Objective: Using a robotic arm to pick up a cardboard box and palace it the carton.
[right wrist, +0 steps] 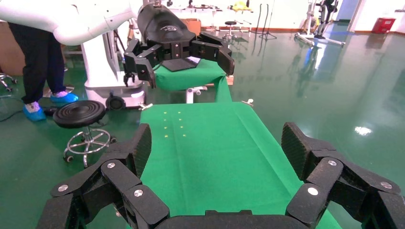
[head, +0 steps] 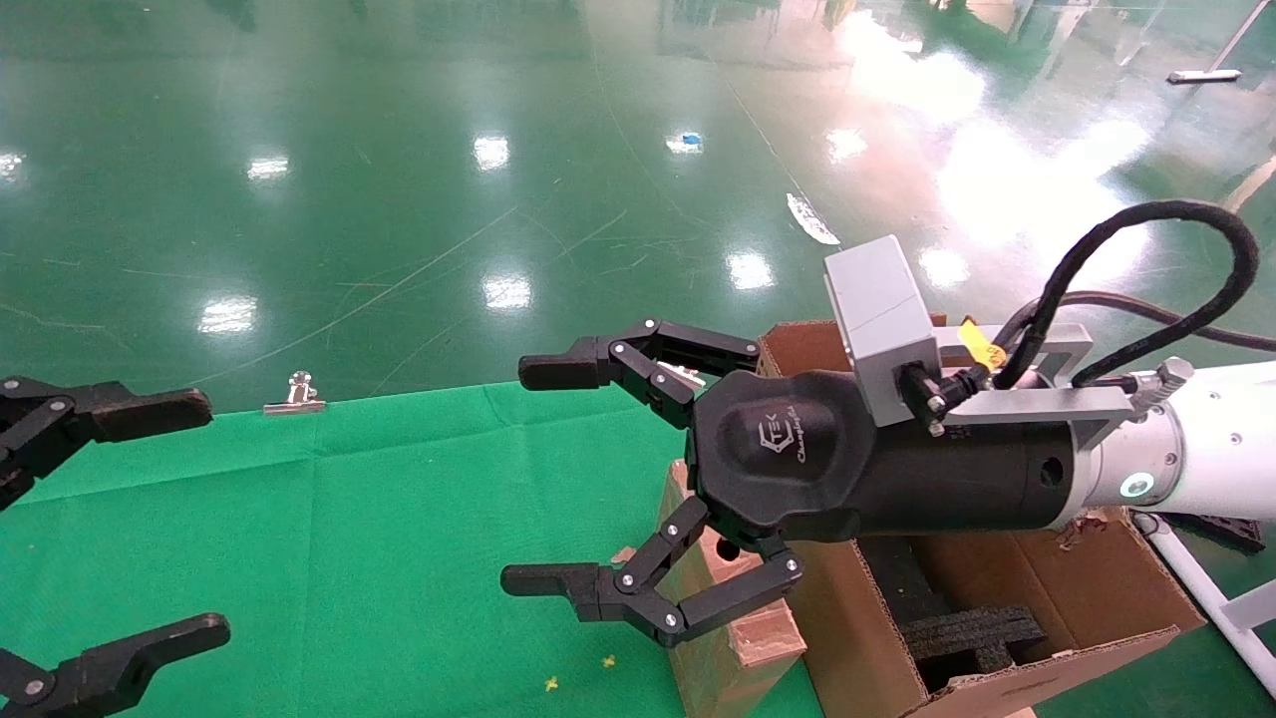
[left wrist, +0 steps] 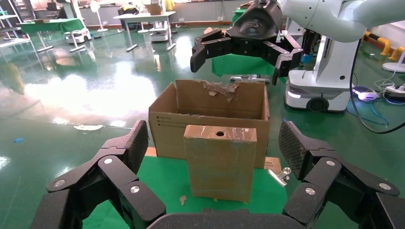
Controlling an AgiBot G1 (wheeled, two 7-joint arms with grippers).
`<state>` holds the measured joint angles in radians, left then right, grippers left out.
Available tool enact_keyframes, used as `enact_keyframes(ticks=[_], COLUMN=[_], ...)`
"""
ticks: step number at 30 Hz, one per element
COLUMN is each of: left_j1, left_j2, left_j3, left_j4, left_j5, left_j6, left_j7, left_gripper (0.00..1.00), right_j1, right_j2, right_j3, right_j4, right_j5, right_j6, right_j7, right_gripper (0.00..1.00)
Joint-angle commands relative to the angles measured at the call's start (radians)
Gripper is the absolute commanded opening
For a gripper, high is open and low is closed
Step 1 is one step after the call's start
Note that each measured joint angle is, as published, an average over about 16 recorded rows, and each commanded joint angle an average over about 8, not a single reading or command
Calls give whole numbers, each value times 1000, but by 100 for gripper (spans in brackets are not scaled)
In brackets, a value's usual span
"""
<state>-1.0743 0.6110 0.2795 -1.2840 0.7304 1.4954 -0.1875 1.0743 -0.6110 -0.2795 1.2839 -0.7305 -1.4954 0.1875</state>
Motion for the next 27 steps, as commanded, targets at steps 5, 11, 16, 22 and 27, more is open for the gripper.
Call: enact_keyframes(ticks=[5,11,16,22,27], left_j1=[0,0,0,-1,-1], left_j2=[0,0,0,0,0], left_j3=[0,0,0,1,1], left_j4=[0,0,0,1,1], left_j5=[0,0,0,0,-1], left_j6=[0,0,0,0,0], left_j7=[0,0,0,1,1], left_gripper=[100,100,100,100,100], right_j1=[0,0,5,74,200], right_j2=[0,0,6,7,-46], right_j3=[0,0,-11,-84,-216], right_j4=[0,0,12,60,75], right_j5=[0,0,-24,-166,-366], right_j6=[0,0,2,-9,-57], right_j7=[0,0,12,74,106], right_gripper=[100,100,100,100,100])
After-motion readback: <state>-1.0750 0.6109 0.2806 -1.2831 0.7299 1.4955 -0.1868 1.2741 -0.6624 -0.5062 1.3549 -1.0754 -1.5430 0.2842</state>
